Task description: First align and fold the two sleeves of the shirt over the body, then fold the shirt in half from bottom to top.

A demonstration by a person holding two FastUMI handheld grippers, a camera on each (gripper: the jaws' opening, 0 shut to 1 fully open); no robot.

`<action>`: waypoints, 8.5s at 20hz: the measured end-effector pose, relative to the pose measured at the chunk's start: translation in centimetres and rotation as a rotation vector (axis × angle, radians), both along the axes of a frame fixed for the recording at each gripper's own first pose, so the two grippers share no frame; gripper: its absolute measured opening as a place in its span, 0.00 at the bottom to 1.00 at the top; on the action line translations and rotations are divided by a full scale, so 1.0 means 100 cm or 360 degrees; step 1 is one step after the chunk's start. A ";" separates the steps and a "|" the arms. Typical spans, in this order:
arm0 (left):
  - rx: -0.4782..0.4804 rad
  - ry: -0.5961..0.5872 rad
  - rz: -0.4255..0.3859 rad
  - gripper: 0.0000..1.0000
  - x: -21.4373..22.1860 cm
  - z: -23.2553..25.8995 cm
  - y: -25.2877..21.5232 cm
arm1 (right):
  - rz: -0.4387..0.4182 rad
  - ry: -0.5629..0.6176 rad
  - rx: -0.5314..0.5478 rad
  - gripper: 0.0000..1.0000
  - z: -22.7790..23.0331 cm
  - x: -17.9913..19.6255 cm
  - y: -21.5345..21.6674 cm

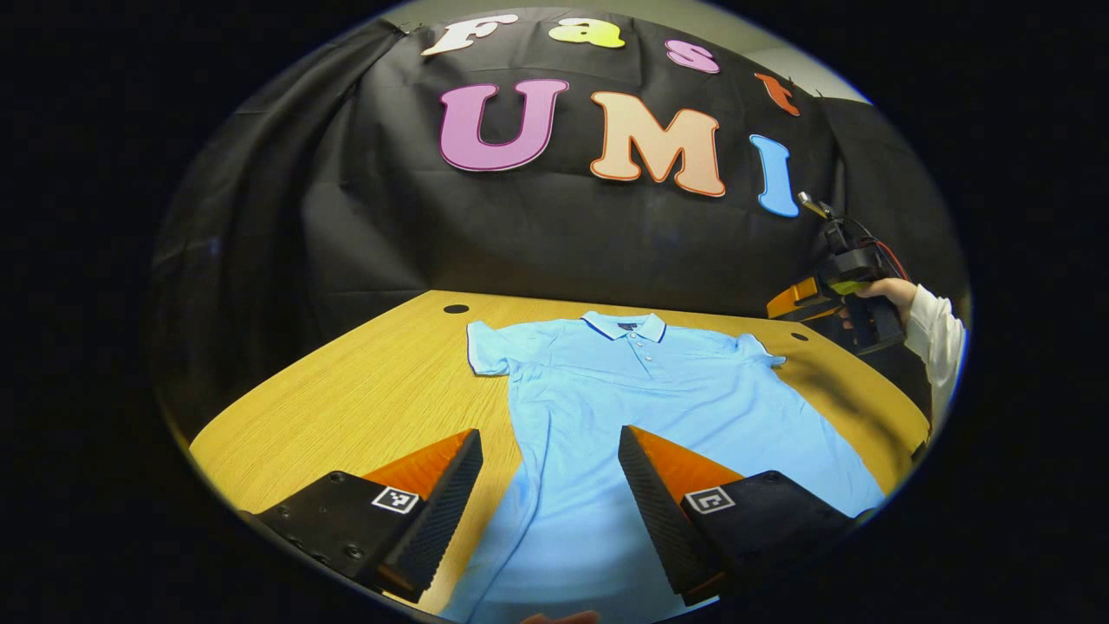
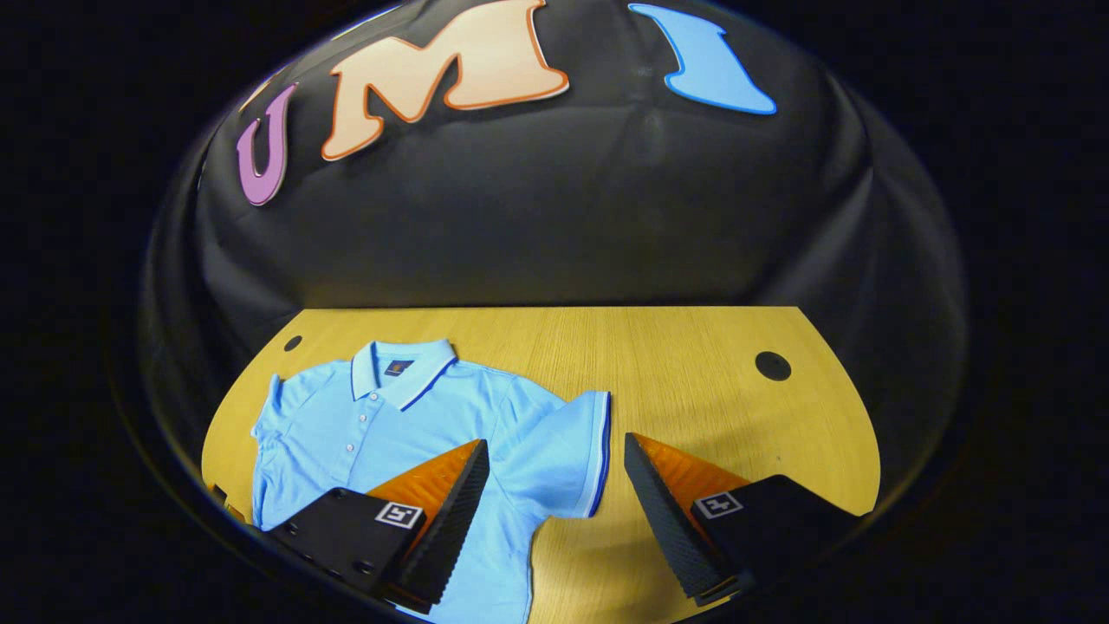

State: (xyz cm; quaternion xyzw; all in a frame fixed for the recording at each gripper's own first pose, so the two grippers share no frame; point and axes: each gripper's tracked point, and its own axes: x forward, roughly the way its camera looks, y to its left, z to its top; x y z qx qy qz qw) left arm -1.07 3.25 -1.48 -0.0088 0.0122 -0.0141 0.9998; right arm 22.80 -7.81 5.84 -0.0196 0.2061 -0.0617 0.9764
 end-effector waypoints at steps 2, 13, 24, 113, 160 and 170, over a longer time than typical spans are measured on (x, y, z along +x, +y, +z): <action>0.0002 0.0003 0.0011 0.95 0.001 0.001 0.003 | -0.0031 0.0037 -0.0033 0.97 -0.011 0.018 -0.009; -0.0003 0.0031 0.0028 0.95 0.004 -0.005 0.009 | -0.0098 0.0187 0.0000 0.94 -0.064 0.050 -0.025; -0.0014 0.0028 0.0019 0.95 0.003 -0.004 0.006 | 0.0013 0.0185 -0.0039 0.53 -0.071 0.053 -0.010; 0.0072 0.0643 -0.0016 0.68 0.237 0.004 0.089 | 0.0235 -0.0987 0.0294 0.97 0.022 -0.266 0.048; 0.0646 0.0288 -0.0590 0.60 0.160 0.030 -0.112 | 0.0410 -0.0633 0.0208 0.97 -0.057 -0.250 0.086; 0.0551 0.0308 -0.0432 0.96 0.015 0.007 -0.033 | 0.0585 -0.0360 -0.0002 0.97 -0.110 -0.280 0.100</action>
